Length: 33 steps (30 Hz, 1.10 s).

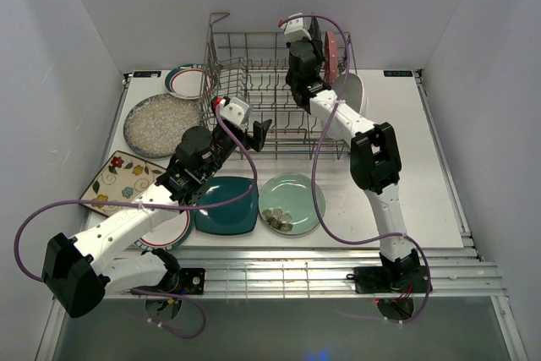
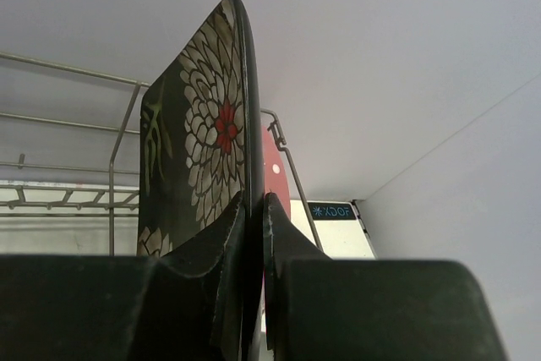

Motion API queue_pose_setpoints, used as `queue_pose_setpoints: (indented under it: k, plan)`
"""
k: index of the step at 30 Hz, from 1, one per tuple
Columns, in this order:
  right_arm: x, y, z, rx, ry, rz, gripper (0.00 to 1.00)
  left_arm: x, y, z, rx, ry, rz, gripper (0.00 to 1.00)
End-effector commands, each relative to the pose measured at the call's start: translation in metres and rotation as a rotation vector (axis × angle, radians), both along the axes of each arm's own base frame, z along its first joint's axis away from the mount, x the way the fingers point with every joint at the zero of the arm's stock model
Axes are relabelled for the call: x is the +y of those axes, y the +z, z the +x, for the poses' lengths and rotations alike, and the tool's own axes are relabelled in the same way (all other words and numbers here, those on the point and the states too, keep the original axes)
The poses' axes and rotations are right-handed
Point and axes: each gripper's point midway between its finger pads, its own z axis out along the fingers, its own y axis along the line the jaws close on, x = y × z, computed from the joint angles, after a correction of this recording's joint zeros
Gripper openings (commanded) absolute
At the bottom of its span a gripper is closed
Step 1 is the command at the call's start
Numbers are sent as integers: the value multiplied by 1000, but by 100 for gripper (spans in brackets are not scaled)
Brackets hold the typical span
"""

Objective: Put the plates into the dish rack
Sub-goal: Insert the plate into the dish rack.

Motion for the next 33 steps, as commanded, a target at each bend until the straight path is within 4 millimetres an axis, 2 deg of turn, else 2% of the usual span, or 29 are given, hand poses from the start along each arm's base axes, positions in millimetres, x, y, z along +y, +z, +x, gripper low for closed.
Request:
queue_pose_setpoints:
  k: [1, 11, 15, 19, 27, 33]
  plan:
    - [-17, 73, 0, -206, -15, 136, 8, 2, 10, -4, -20, -8, -22, 88]
    - [-13, 56, 7, -175, -15, 160, 8, 1, 12, -4, -16, -15, -25, 88]
    - [-12, 54, 6, -161, -13, 149, 9, 1, 11, -4, -14, -16, -23, 88]
    - [-14, 54, 3, -156, -18, 150, 15, 1, 11, -5, -13, -18, -22, 88]
    - [-7, 61, -1, -158, 6, 150, 10, 0, 11, -4, -10, -19, -20, 88]
    - [-1, 57, 1, -110, 23, 135, 9, -1, 9, -4, -6, -21, -15, 88]
